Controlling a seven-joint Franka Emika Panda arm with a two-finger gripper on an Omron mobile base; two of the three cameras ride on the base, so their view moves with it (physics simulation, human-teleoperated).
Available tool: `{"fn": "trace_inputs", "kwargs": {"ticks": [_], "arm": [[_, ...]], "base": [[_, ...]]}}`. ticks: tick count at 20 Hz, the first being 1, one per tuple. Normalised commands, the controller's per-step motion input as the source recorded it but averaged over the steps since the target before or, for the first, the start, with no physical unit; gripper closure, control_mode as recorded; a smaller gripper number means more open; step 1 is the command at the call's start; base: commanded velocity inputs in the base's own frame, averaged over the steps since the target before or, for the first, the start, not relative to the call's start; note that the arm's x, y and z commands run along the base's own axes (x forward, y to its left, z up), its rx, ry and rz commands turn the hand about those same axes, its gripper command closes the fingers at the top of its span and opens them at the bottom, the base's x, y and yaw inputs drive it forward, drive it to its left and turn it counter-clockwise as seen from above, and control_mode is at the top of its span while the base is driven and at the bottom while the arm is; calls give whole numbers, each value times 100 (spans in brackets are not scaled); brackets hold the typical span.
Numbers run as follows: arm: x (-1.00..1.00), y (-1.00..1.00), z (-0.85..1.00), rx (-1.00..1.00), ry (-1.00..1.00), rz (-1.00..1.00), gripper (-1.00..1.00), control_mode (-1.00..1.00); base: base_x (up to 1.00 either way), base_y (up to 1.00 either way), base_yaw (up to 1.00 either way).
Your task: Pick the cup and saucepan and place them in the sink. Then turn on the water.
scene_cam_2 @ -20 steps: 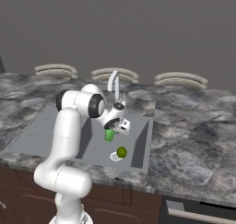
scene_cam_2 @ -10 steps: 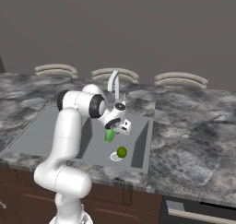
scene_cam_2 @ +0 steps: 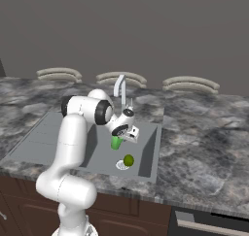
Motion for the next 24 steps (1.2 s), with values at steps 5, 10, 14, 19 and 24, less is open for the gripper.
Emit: {"fn": "trace_inputs", "kwargs": {"ticks": [5, 10, 14, 19, 24], "arm": [[0, 0, -7, 0, 0, 0, -100, -100], [0, 3, 0, -1, 0, 0, -100, -100], [0, 10, 0, -1, 0, 0, -100, -100], [0, 9, 7, 0, -4, 0, -100, -100], [-1, 9, 17, 0, -8, 0, -100, -100]], "base": [[0, 0, 0], [0, 0, 0], [0, 0, 0], [0, 0, 0], [0, 0, 0]]}}
